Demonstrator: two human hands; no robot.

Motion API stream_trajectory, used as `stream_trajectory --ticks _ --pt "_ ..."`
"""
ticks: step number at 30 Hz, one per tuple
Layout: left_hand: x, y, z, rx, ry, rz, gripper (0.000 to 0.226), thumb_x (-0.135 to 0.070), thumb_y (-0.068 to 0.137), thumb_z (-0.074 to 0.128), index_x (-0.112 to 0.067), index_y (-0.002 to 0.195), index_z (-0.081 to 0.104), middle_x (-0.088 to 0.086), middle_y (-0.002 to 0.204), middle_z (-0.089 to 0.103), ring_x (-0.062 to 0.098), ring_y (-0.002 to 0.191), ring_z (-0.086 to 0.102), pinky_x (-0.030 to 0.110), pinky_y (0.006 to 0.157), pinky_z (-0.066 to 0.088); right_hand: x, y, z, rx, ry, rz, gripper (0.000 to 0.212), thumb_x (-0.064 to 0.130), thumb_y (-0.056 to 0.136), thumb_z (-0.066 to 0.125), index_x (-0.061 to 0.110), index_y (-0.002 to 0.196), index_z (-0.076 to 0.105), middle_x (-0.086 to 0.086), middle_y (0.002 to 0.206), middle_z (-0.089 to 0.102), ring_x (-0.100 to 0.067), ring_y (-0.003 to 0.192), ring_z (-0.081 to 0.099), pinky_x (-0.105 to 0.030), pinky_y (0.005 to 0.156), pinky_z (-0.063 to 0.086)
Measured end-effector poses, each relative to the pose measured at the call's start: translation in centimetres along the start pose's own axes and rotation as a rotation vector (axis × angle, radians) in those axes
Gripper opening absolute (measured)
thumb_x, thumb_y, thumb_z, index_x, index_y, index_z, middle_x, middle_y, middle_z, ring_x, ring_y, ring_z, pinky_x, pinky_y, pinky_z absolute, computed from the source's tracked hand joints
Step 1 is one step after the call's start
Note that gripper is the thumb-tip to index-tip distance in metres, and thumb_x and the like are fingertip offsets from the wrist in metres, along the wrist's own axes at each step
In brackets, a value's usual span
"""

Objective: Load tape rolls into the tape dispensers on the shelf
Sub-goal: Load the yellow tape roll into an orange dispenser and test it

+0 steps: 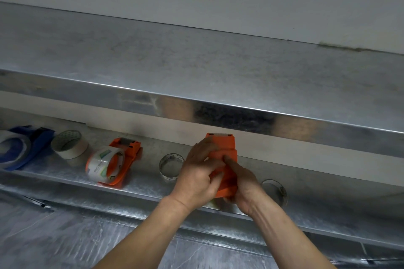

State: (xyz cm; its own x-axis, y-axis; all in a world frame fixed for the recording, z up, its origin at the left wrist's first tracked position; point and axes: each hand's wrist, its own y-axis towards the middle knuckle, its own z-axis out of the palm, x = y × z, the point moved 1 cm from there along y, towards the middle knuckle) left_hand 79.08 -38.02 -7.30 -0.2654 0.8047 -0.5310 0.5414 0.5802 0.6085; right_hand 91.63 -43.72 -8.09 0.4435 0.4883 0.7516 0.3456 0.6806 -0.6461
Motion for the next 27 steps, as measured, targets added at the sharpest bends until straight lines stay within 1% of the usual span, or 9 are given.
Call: stream_trajectory --ticks 2,5,7,10,13,17,20,23,27 --pt "-0.1 0.0 -0.4 -0.119 -0.142 -0.170 0.012 -0.023 0.079 0.069 -0.013 0.085 0.067 -0.002 0.120 0.058 0.017 0.129 0.047 0.026 0.107 0.039 0.2 0.1 -0.3 0.000 0.007 -0.003 0.037 0.052 0.088 0.062 0.016 0.090 0.069 -0.007 0.076 0.073 -0.024 0.065 0.061 -0.030 0.062 0.039" --pt "0.8 0.3 -0.3 -0.317 -0.304 -0.701 0.020 -0.023 0.085 0.065 -0.013 0.101 0.060 -0.002 0.114 0.059 0.017 0.113 0.057 0.019 0.091 0.043 0.5 -0.1 -0.6 0.039 0.026 -0.003 0.039 0.052 0.089 0.059 0.015 0.097 0.068 -0.009 0.083 0.076 -0.028 0.072 0.064 -0.032 0.062 0.041" --pt "1.7 0.3 0.2 -0.170 -0.477 -1.062 0.024 -0.020 0.091 0.063 -0.010 0.112 0.061 0.009 0.116 0.063 0.023 0.106 0.060 0.026 0.082 0.045 0.6 -0.2 -0.7 0.089 0.061 0.012 0.047 0.057 0.087 0.057 0.014 0.104 0.068 -0.012 0.090 0.074 -0.029 0.073 0.063 -0.028 0.054 0.040" --pt "1.7 -0.1 1.0 0.083 -1.061 -1.297 0.028 -0.028 0.094 0.055 -0.009 0.112 0.066 0.021 0.112 0.069 0.030 0.095 0.066 0.035 0.076 0.052 0.6 -0.4 -0.5 0.221 0.172 0.069 0.068 0.067 0.085 0.051 0.008 0.116 0.068 -0.022 0.105 0.070 -0.031 0.068 0.062 -0.026 0.044 0.043" --pt "1.4 -0.3 0.7 0.102 -1.308 -1.256 0.033 -0.023 0.087 0.057 -0.006 0.114 0.066 0.019 0.104 0.071 0.031 0.089 0.068 0.041 0.078 0.054 0.4 0.0 -0.9 0.264 0.220 0.104 0.076 0.073 0.087 0.043 0.009 0.118 0.069 -0.022 0.112 0.069 -0.032 0.068 0.065 -0.029 0.044 0.048" --pt "1.9 -0.7 0.6 0.046 -1.194 -1.180 0.035 -0.016 0.080 0.066 -0.001 0.112 0.067 0.030 0.106 0.064 0.038 0.095 0.062 0.055 0.088 0.051 0.4 0.2 -1.1 0.070 0.139 0.098 0.060 0.062 0.090 0.052 0.010 0.114 0.068 -0.021 0.103 0.075 -0.037 0.088 0.072 -0.056 0.078 0.058" --pt "1.6 -0.7 0.1 0.015 -1.061 -1.118 0.014 -0.009 0.086 0.066 -0.006 0.099 0.072 0.014 0.089 0.073 0.028 0.086 0.068 0.042 0.078 0.054 0.3 0.5 -1.1 -0.149 0.002 -0.085 0.030 0.031 0.095 0.058 0.007 0.110 0.066 -0.021 0.096 0.074 -0.036 0.082 0.069 -0.052 0.074 0.058" --pt "1.0 -0.5 0.2 0.066 -0.902 -1.054 0.013 -0.019 0.081 0.074 -0.015 0.093 0.075 0.010 0.093 0.077 0.028 0.092 0.072 0.040 0.083 0.057 -0.2 0.8 -1.0 -0.220 0.058 -0.154 0.017 0.013 0.094 0.057 0.005 0.095 0.073 -0.021 0.092 0.075 -0.042 0.089 0.071 -0.052 0.084 0.059" --pt "-0.1 0.0 0.0 0.051 -0.697 -1.029 0.020 -0.030 0.087 0.070 -0.012 0.080 0.074 0.000 0.074 0.075 0.014 0.071 0.069 0.025 0.065 0.053 -1.0 0.8 -0.7 -0.143 0.260 -0.072 0.035 0.028 0.097 0.048 0.001 0.094 0.070 -0.027 0.101 0.072 -0.036 0.081 0.068 -0.046 0.073 0.058"
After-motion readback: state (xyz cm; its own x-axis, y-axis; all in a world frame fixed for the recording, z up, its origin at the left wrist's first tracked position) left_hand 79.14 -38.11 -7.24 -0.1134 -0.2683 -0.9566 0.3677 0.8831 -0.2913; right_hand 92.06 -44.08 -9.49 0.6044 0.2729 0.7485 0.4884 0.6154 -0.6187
